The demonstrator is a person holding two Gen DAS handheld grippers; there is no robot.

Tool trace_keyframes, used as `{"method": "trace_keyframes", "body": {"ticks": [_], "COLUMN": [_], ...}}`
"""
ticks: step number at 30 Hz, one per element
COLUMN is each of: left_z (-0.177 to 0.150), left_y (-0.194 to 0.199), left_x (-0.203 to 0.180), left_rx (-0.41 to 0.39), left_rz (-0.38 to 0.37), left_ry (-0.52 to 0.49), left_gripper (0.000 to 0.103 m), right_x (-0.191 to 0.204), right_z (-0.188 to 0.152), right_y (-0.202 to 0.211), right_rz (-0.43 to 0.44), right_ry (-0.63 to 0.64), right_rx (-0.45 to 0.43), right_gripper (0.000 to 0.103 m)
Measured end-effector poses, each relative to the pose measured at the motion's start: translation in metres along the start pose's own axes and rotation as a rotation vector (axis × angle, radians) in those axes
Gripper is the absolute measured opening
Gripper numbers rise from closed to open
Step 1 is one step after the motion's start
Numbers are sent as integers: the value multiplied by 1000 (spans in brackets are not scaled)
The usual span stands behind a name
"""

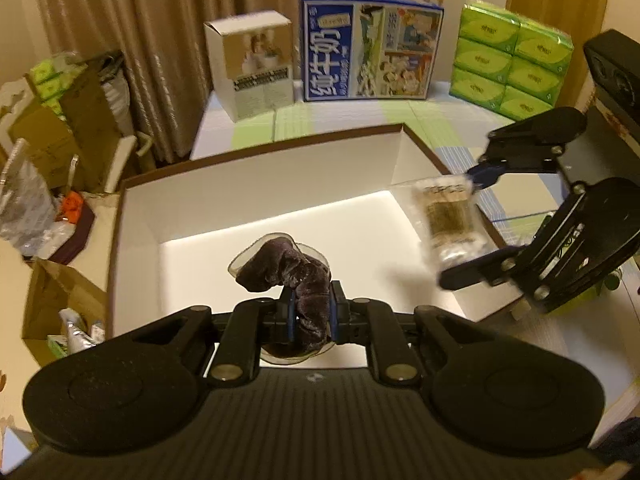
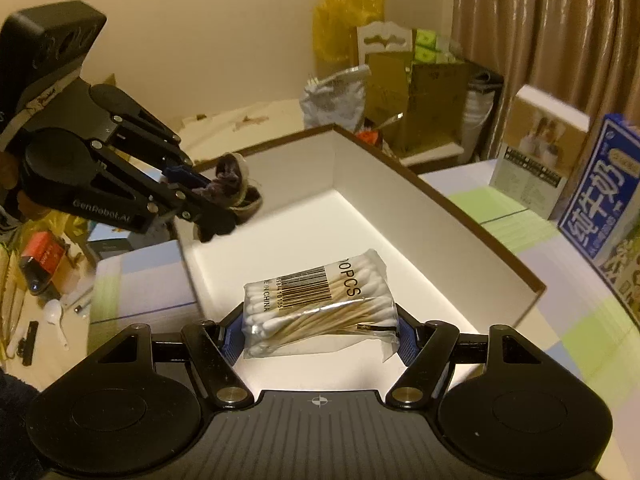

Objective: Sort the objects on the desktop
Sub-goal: 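Lower the scrunchie into the brown box with left tool while right tool releases the swabs there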

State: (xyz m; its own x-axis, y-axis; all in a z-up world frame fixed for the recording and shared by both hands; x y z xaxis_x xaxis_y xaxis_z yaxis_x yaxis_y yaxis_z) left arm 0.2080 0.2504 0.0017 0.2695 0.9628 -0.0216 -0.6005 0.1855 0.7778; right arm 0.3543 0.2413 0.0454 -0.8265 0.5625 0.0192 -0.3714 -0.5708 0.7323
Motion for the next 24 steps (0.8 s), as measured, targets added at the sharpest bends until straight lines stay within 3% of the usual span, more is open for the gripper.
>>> {"method": "trace_keyframes", "body": {"ticks": [13,24], "left_z": [1,2], "left_y": [-68,-97], "left_x": [33,47], "left_rx": [153,223], "left_rz": [-76,-83], "left_ry": [-27,-39], "left_gripper": [12,17], "right_x": [-2,-17], "right_z": [8,8], "right_y": [-76,-102], "right_rz": [17,6], "right_ry": [-1,-60], "right_rx": [159,243], "right_gripper": [68,68]}}
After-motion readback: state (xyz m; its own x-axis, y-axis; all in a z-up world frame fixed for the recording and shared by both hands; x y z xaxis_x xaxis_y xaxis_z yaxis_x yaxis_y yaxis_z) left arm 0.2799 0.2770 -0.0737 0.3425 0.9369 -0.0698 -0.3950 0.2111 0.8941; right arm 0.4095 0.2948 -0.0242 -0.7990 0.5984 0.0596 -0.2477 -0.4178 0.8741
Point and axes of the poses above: each gripper's, at about its wrist camera, not at the fingertips, and y roughly against the way its jaws point, x to its left, z to its top, the point moved 4 cm from there along -y, roughly the way its jaws point, and after that the axes turned 2 degrees about -z, right-handed, at the moved point
